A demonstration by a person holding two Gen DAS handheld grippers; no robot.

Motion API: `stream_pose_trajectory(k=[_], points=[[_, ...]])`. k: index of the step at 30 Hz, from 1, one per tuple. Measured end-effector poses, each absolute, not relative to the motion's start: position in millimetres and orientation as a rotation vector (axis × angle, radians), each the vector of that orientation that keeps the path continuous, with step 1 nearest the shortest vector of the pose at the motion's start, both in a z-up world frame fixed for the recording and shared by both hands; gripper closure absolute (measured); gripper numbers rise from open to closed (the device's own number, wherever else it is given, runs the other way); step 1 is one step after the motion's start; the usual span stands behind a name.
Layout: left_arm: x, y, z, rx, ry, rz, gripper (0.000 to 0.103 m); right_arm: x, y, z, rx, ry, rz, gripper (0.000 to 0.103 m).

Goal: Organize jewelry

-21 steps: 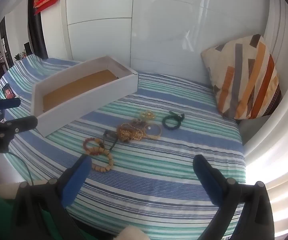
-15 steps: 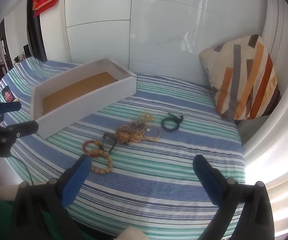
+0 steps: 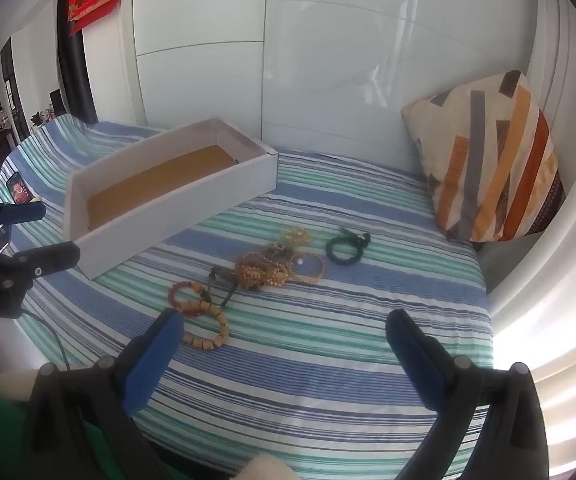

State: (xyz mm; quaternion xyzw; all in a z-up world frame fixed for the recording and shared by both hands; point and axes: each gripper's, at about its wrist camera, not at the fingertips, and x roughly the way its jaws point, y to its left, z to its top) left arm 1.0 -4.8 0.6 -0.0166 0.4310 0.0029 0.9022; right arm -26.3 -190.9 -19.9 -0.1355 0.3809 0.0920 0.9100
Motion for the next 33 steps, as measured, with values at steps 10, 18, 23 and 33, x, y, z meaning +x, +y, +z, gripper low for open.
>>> stream_pose_trajectory(k=[10,18,23,33], points=[[1.5,-6.6,0.1,-0.035,0.889,0.005,0.001,-24.9,-189.6,-20.1,-0.279,0.787,0.19,0.0],[4.1,-3.5,-1.3,-0.043,0.895,0.004,0.001,-23.5,-188.1,-24.0,-0.279,0.79,0.193,0.0],[5.7,-2.4,-1.6,-0.045,0.897,0.005,0.001,-20.8,-187.8,-24.8,-0.28,0.791,0.198,0.0],[9.7,-0.8,-2.8,-0.044,0.9,-0.001,0.001,-17.6,-187.9,-25.2,-0.28,0.795,0.198,0.0]])
